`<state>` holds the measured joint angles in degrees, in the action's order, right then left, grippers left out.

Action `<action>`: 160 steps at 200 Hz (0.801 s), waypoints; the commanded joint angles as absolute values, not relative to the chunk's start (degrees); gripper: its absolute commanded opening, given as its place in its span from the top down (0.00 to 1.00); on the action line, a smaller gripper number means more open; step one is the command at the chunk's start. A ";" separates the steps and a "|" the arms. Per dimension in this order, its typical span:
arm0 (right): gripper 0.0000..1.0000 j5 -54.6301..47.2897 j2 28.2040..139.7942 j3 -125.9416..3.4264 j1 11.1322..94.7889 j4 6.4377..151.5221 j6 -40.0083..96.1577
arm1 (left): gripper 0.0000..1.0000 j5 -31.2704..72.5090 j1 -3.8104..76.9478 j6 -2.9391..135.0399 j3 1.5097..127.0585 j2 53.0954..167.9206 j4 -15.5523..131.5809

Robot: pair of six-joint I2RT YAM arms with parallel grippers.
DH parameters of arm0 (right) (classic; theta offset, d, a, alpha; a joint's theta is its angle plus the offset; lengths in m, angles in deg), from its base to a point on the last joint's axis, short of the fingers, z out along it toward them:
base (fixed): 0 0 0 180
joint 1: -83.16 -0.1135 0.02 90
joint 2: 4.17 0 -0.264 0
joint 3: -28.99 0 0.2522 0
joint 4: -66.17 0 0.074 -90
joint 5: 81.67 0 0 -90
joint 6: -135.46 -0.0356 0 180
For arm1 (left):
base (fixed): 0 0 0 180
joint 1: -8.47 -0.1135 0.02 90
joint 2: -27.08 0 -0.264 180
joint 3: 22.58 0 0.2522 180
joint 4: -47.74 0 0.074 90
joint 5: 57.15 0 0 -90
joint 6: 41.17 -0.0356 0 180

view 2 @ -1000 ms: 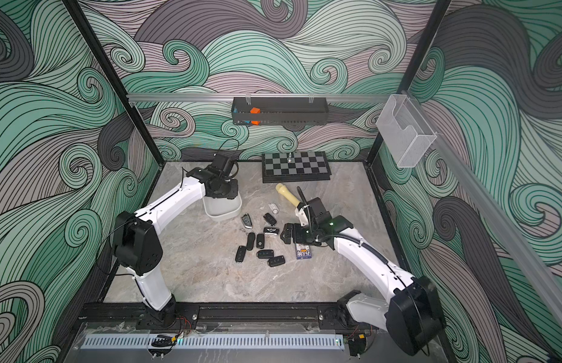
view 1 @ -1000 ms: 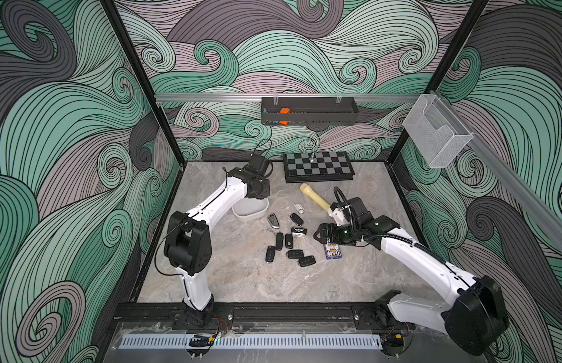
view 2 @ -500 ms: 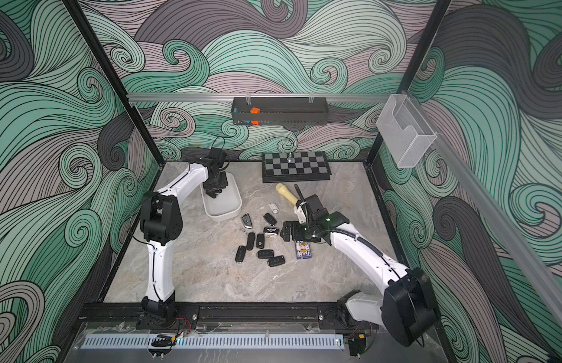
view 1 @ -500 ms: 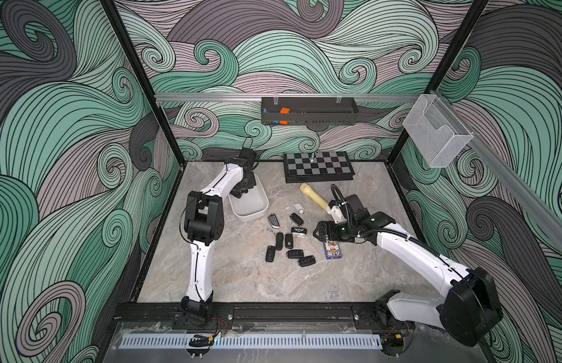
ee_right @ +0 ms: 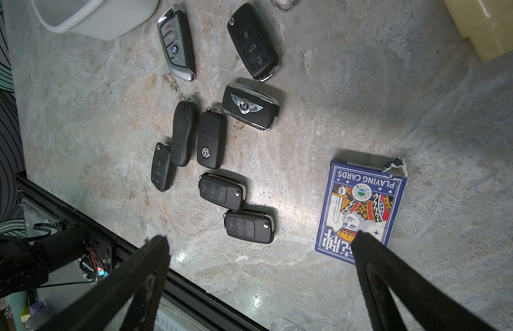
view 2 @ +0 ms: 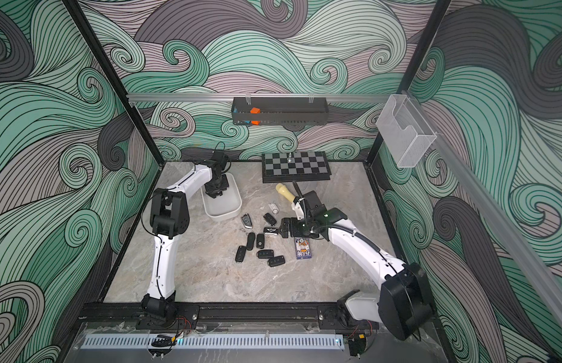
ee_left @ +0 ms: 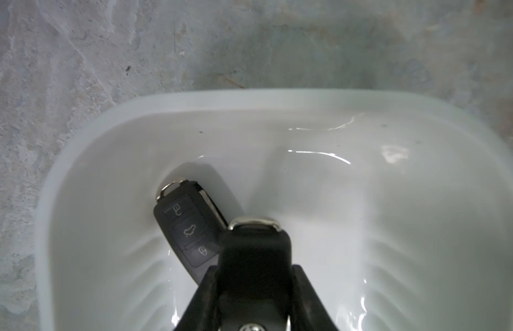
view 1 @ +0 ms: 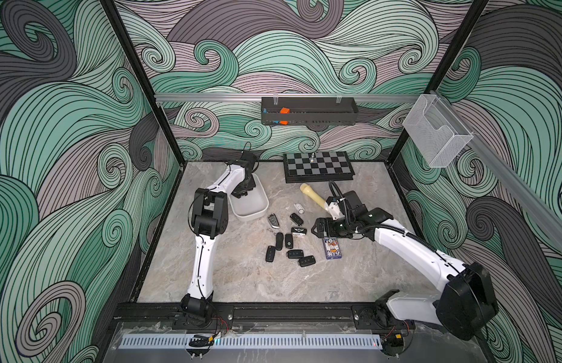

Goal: Place the car key into the storage box
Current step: Place the car key in the storage box.

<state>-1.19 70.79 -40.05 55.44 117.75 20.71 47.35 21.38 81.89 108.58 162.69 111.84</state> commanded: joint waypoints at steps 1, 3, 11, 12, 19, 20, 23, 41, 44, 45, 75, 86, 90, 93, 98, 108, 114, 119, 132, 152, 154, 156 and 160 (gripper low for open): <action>0.01 -0.94 70.98 -41.63 55.21 117.81 20.07 | 0.75 46.82 20.55 82.76 111.19 164.25 111.70; 0.01 -0.95 70.98 -41.57 55.21 117.79 20.06 | 0.75 46.65 20.52 82.76 111.23 164.27 111.55; 0.01 -1.02 71.07 -41.57 55.21 117.75 20.10 | 0.75 46.16 20.44 82.52 111.22 164.52 111.25; 0.01 -1.05 71.11 -41.60 55.17 117.78 20.13 | 0.75 46.09 20.43 82.51 111.23 164.53 111.29; 0.01 -1.11 71.22 -41.63 55.21 117.79 20.10 | 0.74 45.83 20.42 82.38 111.33 164.61 111.03; 0.01 -1.09 71.23 -41.59 55.17 117.80 20.08 | 0.74 45.80 20.42 82.30 111.28 164.62 111.00; 0.01 -1.08 71.24 -41.63 55.25 117.81 20.11 | 0.74 45.63 20.40 82.25 111.28 164.67 110.92; 0.01 -1.26 71.43 -41.64 55.21 117.82 20.24 | 0.73 45.07 20.36 82.06 111.34 164.87 110.65; 0.01 -1.18 71.42 -41.69 55.21 117.84 20.30 | 0.73 44.94 20.39 82.07 111.39 164.89 110.59; 0.01 -1.21 71.42 -41.66 55.21 117.78 20.31 | 0.73 44.92 20.41 82.06 111.40 164.85 110.61; 0.01 -1.16 71.33 -41.55 55.23 117.87 20.50 | 0.73 43.12 20.38 82.22 112.75 164.65 111.70; 0.01 -1.16 71.33 -41.47 55.18 117.89 20.59 | 0.73 42.57 20.45 82.56 113.25 164.55 111.74; 0.01 -1.10 71.27 -41.50 55.19 117.84 20.66 | 0.73 42.50 20.44 82.62 113.28 164.54 111.52; 0.01 -1.12 71.30 -41.38 55.21 117.84 20.67 | 0.73 42.37 20.40 82.71 113.34 164.42 111.31; 0.01 -1.25 71.25 -41.40 55.21 117.80 20.61 | 0.73 42.34 20.43 82.75 113.33 164.53 110.92; 0.01 -1.33 71.20 -41.44 55.22 117.86 20.61 | 0.72 41.94 20.42 82.91 113.34 164.77 110.11; 0.01 -1.31 71.17 -41.39 55.21 117.93 20.59 | 0.72 41.56 20.38 83.08 113.41 164.95 109.78; 0.01 -1.35 71.11 -41.49 55.21 117.99 20.67 | 0.72 41.23 20.42 83.26 113.51 165.14 109.61; 0.01 -1.29 71.07 -41.47 55.21 118.09 20.67 | 0.72 41.19 20.42 83.87 113.76 165.62 109.58; 0.01 -1.22 70.98 -41.56 55.21 118.15 20.72 | 0.71 42.02 20.42 84.16 113.79 166.19 109.65; 0.01 -1.24 70.98 -41.59 55.21 118.12 20.71 | 0.71 42.11 20.42 84.12 113.79 166.27 109.61; 0.01 -1.36 70.98 -41.62 55.21 118.15 20.68 | 0.71 42.22 20.42 84.09 113.79 166.29 109.71; 0.01 -1.30 70.98 -41.63 55.22 118.16 20.63 | 0.71 42.44 20.40 84.08 113.72 166.38 109.71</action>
<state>-1.21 70.99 -40.05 55.44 117.80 20.77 42.24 20.63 83.09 111.82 164.83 109.77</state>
